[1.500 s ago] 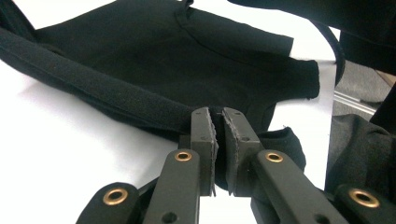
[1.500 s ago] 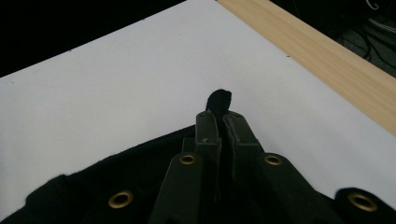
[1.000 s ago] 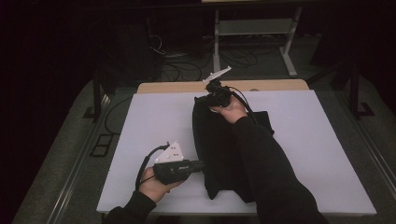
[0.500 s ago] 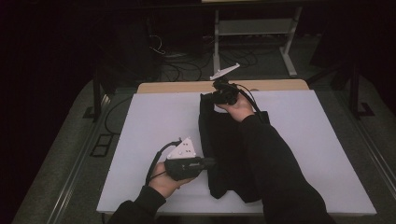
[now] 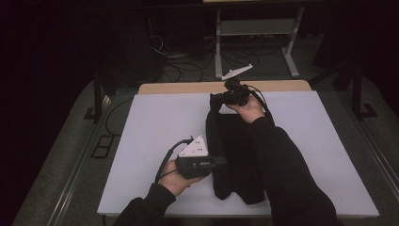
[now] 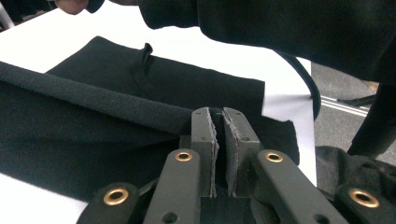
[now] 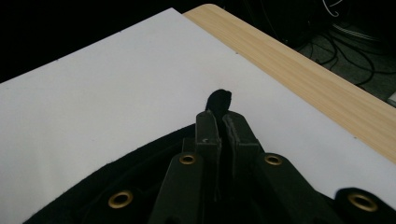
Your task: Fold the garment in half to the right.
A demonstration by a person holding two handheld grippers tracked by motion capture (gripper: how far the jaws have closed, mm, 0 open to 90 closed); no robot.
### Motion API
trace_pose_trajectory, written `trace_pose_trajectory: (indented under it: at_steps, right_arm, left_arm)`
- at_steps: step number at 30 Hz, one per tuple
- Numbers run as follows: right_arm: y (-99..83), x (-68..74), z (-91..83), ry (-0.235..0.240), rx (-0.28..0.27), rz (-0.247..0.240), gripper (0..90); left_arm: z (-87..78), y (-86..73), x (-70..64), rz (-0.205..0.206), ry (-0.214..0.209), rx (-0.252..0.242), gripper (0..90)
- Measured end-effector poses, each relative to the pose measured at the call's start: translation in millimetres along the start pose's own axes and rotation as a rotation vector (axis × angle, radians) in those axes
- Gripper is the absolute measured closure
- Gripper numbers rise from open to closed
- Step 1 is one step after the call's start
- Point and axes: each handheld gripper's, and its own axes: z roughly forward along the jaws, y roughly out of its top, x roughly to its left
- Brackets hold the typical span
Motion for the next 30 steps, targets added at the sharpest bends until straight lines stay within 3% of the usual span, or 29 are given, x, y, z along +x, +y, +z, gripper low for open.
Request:
trace_pose_trajectory:
  at_steps: [30]
  right_arm:
    - [-27.4, -27.9, -29.5, -0.046, -0.021, 0.054, 84.0]
  left_arm:
    - [43.1, 21.0, -6.0, 0.017, -0.054, -0.006, 81.8]
